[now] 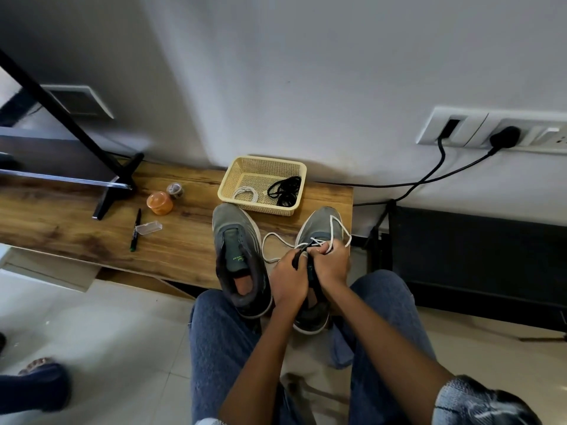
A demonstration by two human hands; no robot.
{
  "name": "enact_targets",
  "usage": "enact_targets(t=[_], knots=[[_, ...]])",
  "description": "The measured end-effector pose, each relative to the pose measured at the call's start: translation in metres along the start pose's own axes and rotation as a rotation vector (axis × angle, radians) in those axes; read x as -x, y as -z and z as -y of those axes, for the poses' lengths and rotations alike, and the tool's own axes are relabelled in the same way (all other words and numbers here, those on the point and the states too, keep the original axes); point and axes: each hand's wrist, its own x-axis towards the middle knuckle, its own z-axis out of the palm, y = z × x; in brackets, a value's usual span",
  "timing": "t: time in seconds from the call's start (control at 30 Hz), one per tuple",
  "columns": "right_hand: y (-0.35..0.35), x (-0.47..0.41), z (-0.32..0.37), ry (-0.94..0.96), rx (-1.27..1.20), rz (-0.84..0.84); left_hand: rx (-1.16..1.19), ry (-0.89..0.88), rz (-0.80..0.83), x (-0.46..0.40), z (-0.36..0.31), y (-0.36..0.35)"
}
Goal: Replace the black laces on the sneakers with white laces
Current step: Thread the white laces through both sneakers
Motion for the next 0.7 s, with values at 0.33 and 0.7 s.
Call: enact_targets(t=[0.33,0.7], knots=[[0.001,0.000,-0.004,-0.003,0.026,0.050,0.043,0.115,0.024,0.006,-0.003,0.000],[0.006,-0.007,-0.005,0.065,-0.029,0.088,-0.012,0.026,0.042,-0.019,0.004,0.009]])
